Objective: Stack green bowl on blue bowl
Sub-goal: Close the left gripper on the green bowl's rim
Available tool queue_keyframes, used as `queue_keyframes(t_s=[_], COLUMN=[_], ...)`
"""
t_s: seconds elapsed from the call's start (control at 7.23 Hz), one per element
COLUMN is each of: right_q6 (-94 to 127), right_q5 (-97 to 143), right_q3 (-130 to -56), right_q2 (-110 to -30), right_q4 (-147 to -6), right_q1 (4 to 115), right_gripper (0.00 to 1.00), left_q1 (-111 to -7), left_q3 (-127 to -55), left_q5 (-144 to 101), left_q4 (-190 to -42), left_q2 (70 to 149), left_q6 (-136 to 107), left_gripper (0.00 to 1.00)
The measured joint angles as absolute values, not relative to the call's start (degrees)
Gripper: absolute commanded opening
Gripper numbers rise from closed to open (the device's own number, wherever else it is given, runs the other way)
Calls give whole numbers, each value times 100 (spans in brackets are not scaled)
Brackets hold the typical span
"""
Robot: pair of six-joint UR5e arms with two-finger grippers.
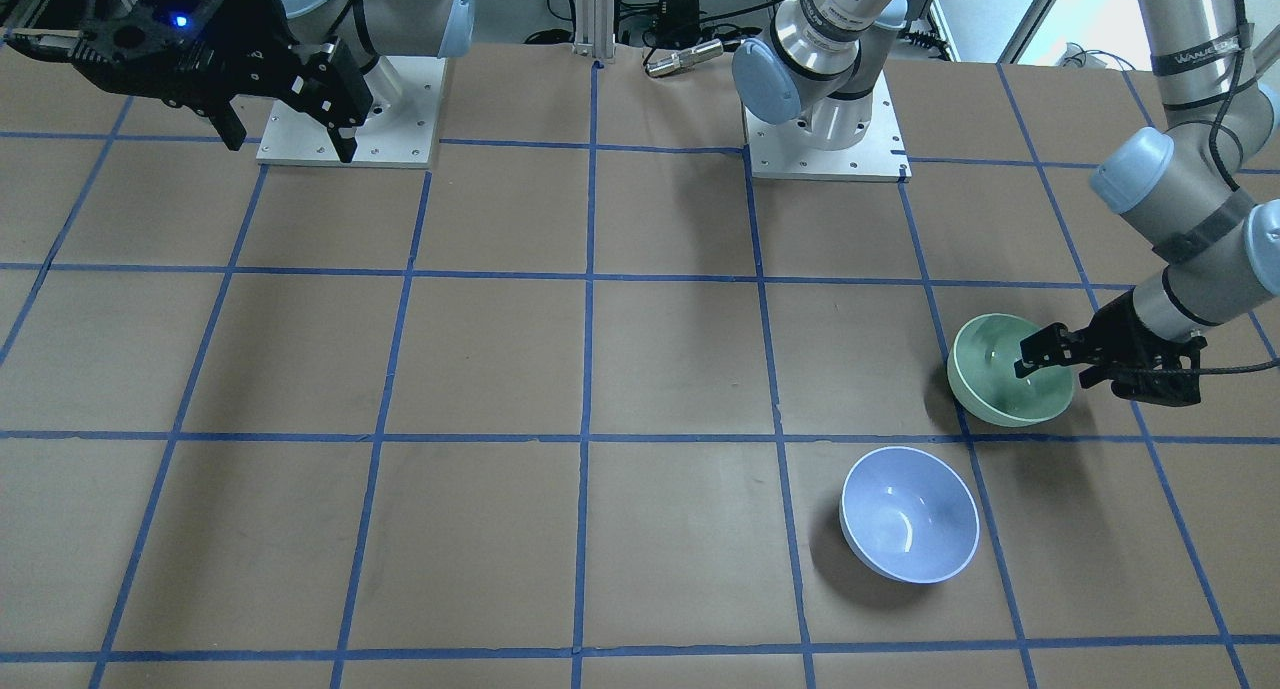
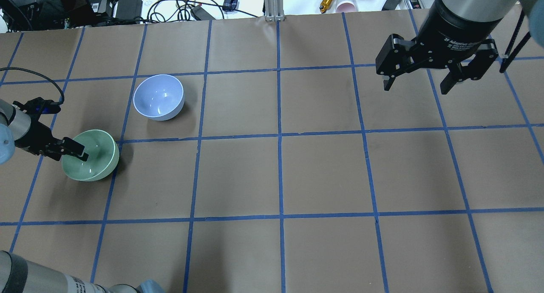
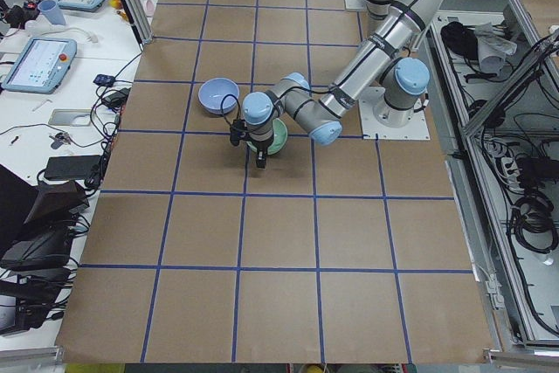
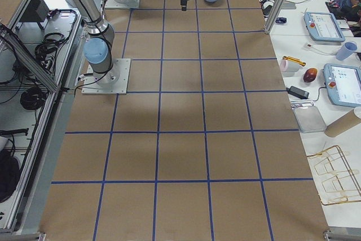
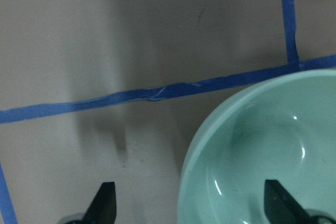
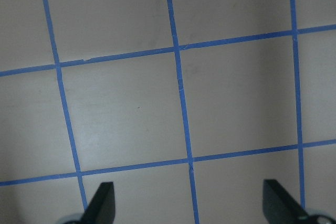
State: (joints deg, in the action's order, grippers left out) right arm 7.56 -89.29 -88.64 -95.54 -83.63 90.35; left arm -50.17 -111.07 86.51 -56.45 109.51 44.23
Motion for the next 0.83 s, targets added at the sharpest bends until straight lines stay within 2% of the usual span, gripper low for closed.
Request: queue_keyframes(t_s=[0.41,0.55,0.69,0.83], right_q6=[756,756,756,756], right_q5=[-8930,-8930,-8930,-8930], right_q3=[-8865,-8864,-8864,-8864], right_q2=[-9554,-9554,-9554,-9554], right_q4=[-8361,-8364,-8366,-8367], right_q1=[9035,9035,9035,9035], right_gripper=[100,100,100,100], left_q1=[-4994,-4993,-4992,-4992], left_q3=[-11153,-11186,-11218,-11229], left_q5=[8697,8708,8710,8710], left_q4=[-5659,-5665,-5667,-5668], left_q2=[11052,11081,11094,11095], left_q6=[4099,4038,4023,4038], left_gripper=[100,95,49,38])
